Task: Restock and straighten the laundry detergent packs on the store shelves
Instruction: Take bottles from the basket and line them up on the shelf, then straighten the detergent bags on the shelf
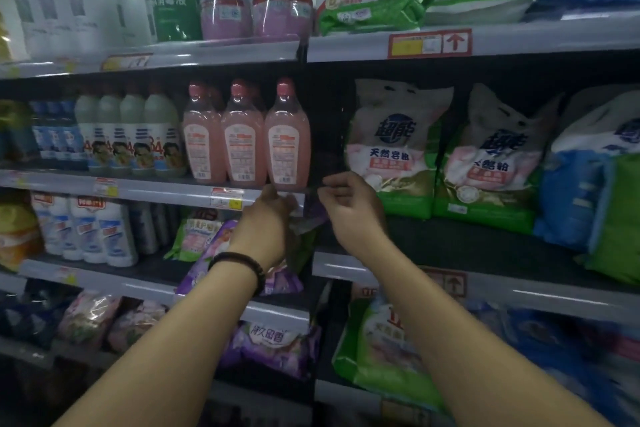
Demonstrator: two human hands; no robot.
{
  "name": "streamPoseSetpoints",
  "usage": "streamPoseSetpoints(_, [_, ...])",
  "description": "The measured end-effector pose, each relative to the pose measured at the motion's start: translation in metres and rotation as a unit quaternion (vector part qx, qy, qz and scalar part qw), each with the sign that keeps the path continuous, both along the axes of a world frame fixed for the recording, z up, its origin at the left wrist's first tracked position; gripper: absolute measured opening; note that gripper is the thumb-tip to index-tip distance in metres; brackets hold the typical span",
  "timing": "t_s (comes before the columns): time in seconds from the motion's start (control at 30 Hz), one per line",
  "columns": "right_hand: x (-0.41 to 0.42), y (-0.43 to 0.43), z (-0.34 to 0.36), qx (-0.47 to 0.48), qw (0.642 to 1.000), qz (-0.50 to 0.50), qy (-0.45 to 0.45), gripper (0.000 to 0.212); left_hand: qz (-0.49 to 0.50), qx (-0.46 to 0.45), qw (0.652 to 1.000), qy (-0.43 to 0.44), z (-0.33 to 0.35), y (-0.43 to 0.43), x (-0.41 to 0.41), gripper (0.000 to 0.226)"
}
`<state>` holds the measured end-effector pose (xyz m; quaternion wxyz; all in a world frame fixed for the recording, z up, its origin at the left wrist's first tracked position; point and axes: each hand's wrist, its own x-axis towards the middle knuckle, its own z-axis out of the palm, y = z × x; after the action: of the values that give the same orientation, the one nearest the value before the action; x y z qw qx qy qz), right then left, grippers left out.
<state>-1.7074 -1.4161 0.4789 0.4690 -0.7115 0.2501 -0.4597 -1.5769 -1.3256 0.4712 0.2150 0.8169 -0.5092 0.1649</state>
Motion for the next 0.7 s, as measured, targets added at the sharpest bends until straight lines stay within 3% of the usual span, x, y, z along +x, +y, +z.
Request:
streamPoseSetpoints(0.1, [-0.069,0.012,-0.024,0.036,0.998,0.047,-0.036,0.012,0.038,0.006,0.999,-0.035,-0.013,0.012,-0.009,0.055])
streamPoseSetpoints(0.2, [-0.136,0.025,-0.068,0.108,0.993,0.034,-0.037,0.015,0.095,-0.107,0.989,-0.033,-0.040,0.017,-0.039,0.049])
streamPoseSetpoints(0.3, [-0.179,0.029,-0.136,0.200,0.978,-0.044,-0.022,0.011,-0.022,-0.172,0.982,0.076,-0.093,0.013,-0.087,0.031])
streamPoseSetpoints(0.4, [-0.199,0.020,-0.207,0.281,0.950,-0.135,0.010,0.017,-0.080,-0.074,0.972,0.207,-0.157,0.004,-0.121,0.017])
streamPoseSetpoints(0.5, [-0.208,0.011,-0.250,0.336,0.927,-0.164,0.032,0.012,-0.079,0.023,0.950,0.301,-0.209,-0.007,-0.139,0.027])
streamPoseSetpoints(0.7, [-0.208,-0.002,-0.282,0.334,0.917,-0.214,0.032,0.019,-0.037,0.056,0.927,0.368,-0.248,-0.035,-0.141,0.059])
